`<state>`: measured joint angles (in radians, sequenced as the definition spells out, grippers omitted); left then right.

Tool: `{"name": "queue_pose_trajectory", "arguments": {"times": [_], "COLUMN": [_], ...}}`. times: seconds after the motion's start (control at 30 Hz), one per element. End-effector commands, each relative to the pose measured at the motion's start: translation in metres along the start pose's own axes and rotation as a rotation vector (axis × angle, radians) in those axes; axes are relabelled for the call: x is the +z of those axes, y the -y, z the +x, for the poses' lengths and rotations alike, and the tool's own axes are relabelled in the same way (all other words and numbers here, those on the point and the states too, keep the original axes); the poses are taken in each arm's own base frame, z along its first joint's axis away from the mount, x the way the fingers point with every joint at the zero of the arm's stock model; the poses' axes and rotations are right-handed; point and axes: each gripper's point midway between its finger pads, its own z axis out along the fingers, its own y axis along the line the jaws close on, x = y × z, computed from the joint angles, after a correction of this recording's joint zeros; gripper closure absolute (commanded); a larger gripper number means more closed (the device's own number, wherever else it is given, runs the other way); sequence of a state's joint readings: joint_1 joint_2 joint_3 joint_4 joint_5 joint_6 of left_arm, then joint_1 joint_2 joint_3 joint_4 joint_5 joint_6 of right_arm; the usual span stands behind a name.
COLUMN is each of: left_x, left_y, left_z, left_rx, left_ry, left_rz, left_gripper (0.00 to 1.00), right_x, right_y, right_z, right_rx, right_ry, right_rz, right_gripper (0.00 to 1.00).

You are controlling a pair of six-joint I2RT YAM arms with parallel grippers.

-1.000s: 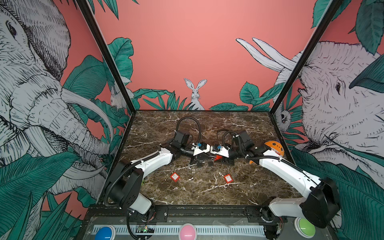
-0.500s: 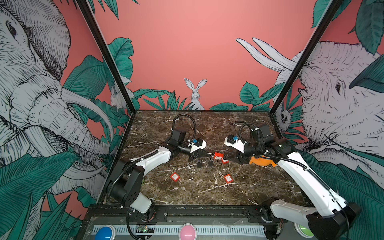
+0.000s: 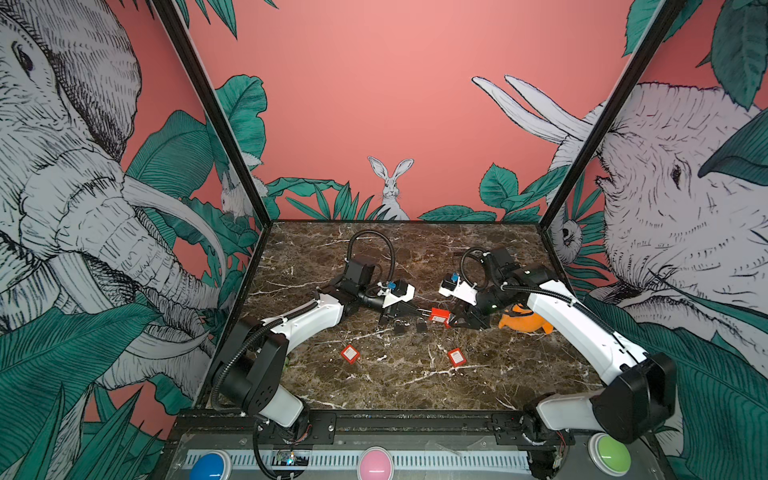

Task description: Lock with the key

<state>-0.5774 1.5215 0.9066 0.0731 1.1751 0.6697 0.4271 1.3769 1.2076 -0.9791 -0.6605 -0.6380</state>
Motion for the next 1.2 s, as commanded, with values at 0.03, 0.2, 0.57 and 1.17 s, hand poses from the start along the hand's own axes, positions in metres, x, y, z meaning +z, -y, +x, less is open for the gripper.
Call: {"name": "queue_pose_trajectory", "arguments": {"times": [0.03, 0.2, 0.57, 1.17], "left_x": [-0.004, -0.003, -0.003, -0.009], "left_y": [0.007, 0.006, 0.005, -0.004], "left_z": [-0.019, -0.018, -0.019, -0.009], "left_rx": [0.069, 0.061, 0.052, 0.048], "left_ry": [0.024, 0.020, 0.024, 0.019], "left_rz": [0.005, 0.003, 0.010, -0.016], "left_gripper": [1.00, 1.00, 1.00, 1.00], "right_x": [-0.003, -0.004, -0.005, -0.004], "right_y": [-0.006, -0.010, -0.006, 0.000], "right_z": [-0.010, -0.007, -0.002, 0.035], "right_rx": [-0.023, -0.085, -0.151, -0.206], "right_ry": [0.040, 0.051, 0.058, -0.041], "right_rz": [-0.040, -0.030, 0.032, 0.151], "right_gripper": [0.66, 0.76, 0.95, 1.00]}}
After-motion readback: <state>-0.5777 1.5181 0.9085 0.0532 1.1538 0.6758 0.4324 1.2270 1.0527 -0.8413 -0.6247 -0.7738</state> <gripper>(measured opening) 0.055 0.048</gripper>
